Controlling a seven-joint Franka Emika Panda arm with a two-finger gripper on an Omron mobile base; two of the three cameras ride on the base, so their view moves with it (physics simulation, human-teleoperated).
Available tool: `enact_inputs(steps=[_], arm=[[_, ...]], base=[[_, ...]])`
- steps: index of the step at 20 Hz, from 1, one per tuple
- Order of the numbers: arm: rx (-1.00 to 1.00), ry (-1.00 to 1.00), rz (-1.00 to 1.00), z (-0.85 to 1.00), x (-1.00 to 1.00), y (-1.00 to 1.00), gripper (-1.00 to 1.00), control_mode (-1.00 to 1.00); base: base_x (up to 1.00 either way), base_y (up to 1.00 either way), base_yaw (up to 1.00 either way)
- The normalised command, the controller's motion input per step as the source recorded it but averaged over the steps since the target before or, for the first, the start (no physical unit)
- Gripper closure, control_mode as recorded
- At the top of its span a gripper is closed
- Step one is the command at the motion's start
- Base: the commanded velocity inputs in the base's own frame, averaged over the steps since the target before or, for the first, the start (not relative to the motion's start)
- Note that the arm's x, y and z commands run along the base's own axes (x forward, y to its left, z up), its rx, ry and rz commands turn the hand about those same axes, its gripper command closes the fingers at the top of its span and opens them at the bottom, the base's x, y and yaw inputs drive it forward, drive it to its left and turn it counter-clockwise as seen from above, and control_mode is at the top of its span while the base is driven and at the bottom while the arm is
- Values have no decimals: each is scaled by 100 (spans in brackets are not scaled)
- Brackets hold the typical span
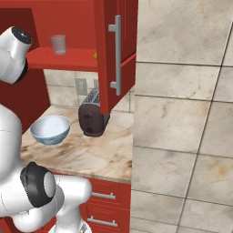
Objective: Open the cabinet. Pick the mango and apple from the cabinet and place them into the bowl. Then close the cabinet.
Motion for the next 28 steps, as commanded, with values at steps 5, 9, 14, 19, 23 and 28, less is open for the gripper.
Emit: enact_inputs(steps=[5,9,14,19,23,28], arm=[[-1,0,0,-15,12,-22,-100,-100],[-3,0,-14,-3,26,-54,-100,-100],[-5,0,-19,0,37,-46,-100,-100],[-8,0,-19,-12,50,-17,-100,-100],[-12,0,-39,-15,43,-24,-100,-100],[-6,1,-43,-2,21,-40,-100,-100]], base=[[0,0,0],[0,0,0],[0,0,0],[0,0,0],[0,0,0],[0,0,0]])
